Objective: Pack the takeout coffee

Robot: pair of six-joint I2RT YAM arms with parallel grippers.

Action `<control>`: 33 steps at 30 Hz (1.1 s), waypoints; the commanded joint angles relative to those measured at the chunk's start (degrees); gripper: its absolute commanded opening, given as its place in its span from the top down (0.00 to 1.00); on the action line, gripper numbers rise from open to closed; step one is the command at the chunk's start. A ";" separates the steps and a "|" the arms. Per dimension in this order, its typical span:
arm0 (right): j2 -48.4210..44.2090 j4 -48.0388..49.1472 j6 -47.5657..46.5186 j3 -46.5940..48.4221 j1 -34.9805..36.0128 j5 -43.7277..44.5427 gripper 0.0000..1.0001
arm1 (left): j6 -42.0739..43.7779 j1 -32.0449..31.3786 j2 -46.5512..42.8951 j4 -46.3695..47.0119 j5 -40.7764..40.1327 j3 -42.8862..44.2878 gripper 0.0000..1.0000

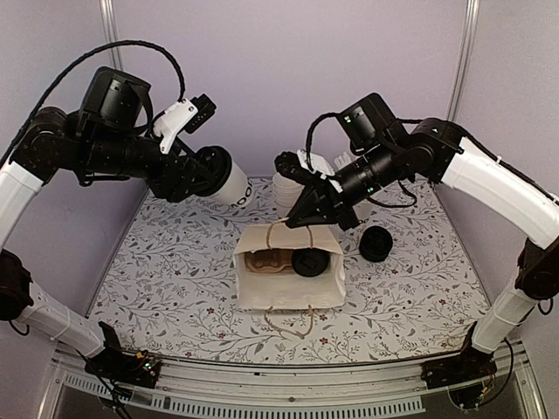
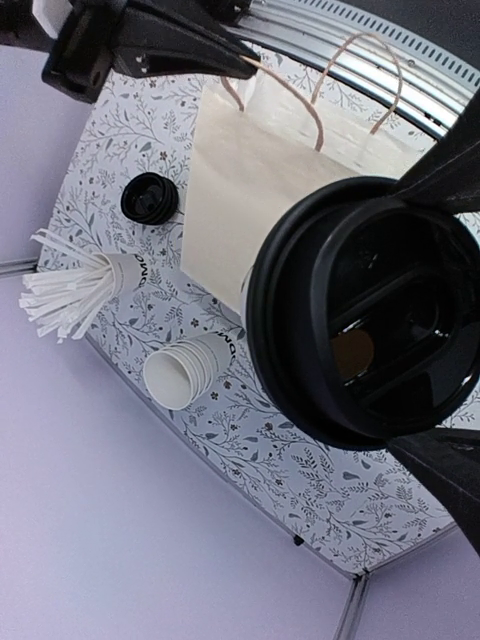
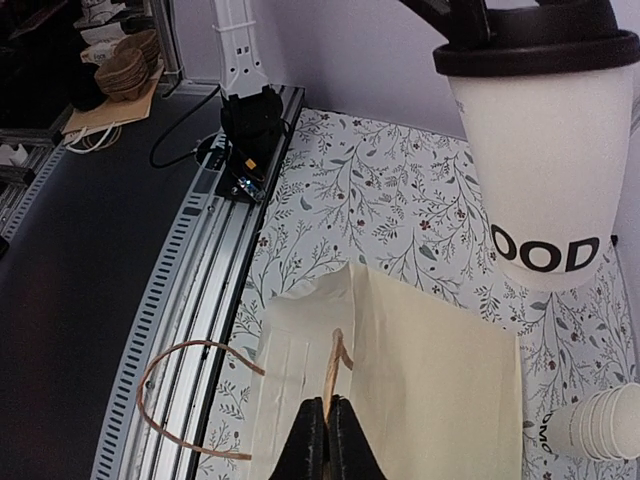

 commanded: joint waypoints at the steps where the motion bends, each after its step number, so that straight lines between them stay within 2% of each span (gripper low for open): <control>1: 0.27 -1.36 1.41 3.58 -0.58 -4.48 0.99 | 0.61 -0.68 1.52 -1.89 -1.61 3.51 0.59; 7: 3.54 2.05 4.40 8.54 -6.12 0.10 1.00 | 2.09 -0.71 2.06 -1.02 -3.46 4.77 0.59; 14: 14.59 2.14 3.55 16.58 -12.65 0.29 1.00 | 3.49 -0.73 2.62 0.16 -1.53 4.61 0.59; 20: 21.03 6.06 4.59 18.45 -13.78 0.89 0.96 | 4.94 -1.03 3.72 1.42 1.06 3.79 0.59; 27: 21.57 13.86 7.89 18.71 -14.54 5.41 0.94 | 8.25 -2.13 7.94 3.52 1.52 5.33 0.59; 33: 24.09 16.07 8.85 19.84 -15.36 6.29 0.94 | 11.86 -2.34 9.36 5.95 0.16 5.36 0.59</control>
